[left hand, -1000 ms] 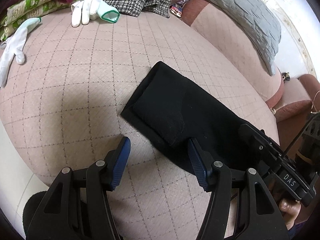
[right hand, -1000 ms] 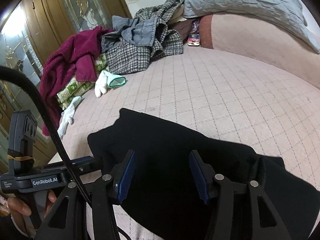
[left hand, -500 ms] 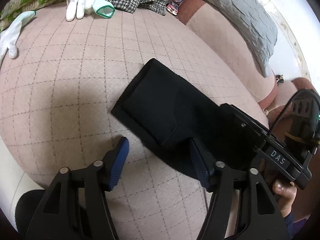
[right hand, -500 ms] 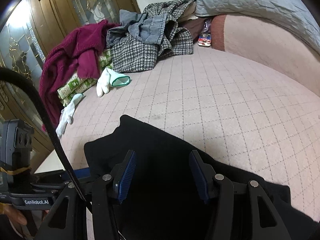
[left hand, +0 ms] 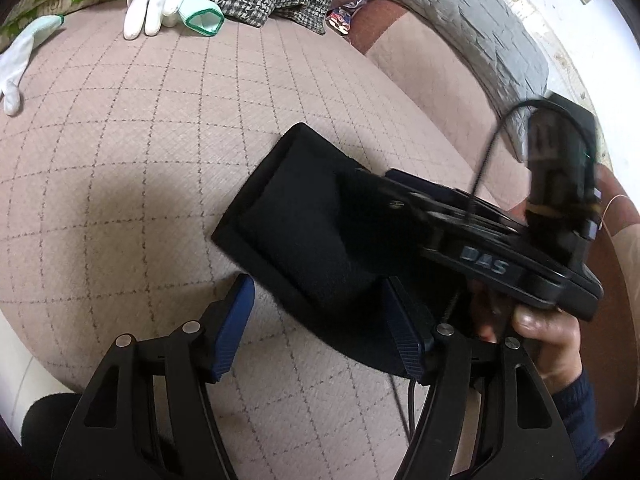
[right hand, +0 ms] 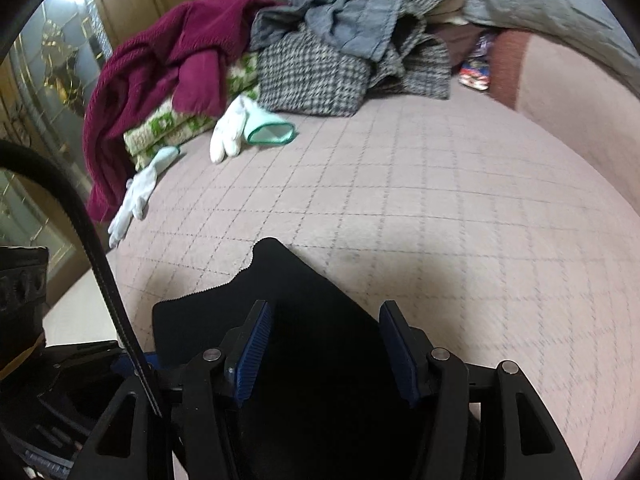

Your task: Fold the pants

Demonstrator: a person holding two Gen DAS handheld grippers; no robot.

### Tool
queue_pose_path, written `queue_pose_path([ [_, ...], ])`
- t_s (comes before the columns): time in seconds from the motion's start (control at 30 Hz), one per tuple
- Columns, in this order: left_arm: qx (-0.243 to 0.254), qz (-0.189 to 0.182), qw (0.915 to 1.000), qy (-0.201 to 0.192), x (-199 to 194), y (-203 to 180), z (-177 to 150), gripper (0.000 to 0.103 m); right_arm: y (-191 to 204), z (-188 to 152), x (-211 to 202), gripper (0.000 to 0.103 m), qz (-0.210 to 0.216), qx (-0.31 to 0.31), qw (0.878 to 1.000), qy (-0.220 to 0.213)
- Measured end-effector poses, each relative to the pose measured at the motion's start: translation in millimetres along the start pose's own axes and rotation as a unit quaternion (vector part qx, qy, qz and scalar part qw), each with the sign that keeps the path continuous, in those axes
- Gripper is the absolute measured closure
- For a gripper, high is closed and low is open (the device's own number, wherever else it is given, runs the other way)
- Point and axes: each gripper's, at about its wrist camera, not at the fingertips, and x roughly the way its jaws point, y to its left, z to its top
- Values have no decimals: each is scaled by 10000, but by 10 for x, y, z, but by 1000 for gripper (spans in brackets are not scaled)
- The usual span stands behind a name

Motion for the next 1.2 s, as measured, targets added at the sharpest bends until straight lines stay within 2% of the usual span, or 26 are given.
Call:
queue_pose_path([
  [0.17,45,13,10000,-75,11,-18,-13,36,-15,86,245,44,110,-87,9995,288],
  [0.37,36,-27,9998,-173,43,-23,-3,34,-73,108,331,44,411,93,9986,330],
  [0.53,-10,-83,9997,-229,63,-18,27,34,12,103,329,72,472,-117,9983,313],
  [0.57,24,-79,9996,-254,59,-24,33,37,46,102,317,77,463,-199,9983,280],
  [0.6,55,-60,9996,-277,59,-31,40,42,75,101,305,79,408,-281,9985,233],
  [0.67,97,-39,9996,-268,69,-37,51,62,144,91,257,87,260,-437,9986,120],
  [0.77,174,-53,9993,-334,39,-70,49,72,182,81,138,88,155,-402,9990,-97],
  [1.03,692,-56,9947,-759,-307,-323,20,81,174,108,-343,89,208,-93,9973,-697],
  [1.2,1530,-227,9815,-1128,-590,-844,-52,81,47,-14,-917,90,332,349,9889,-1405],
])
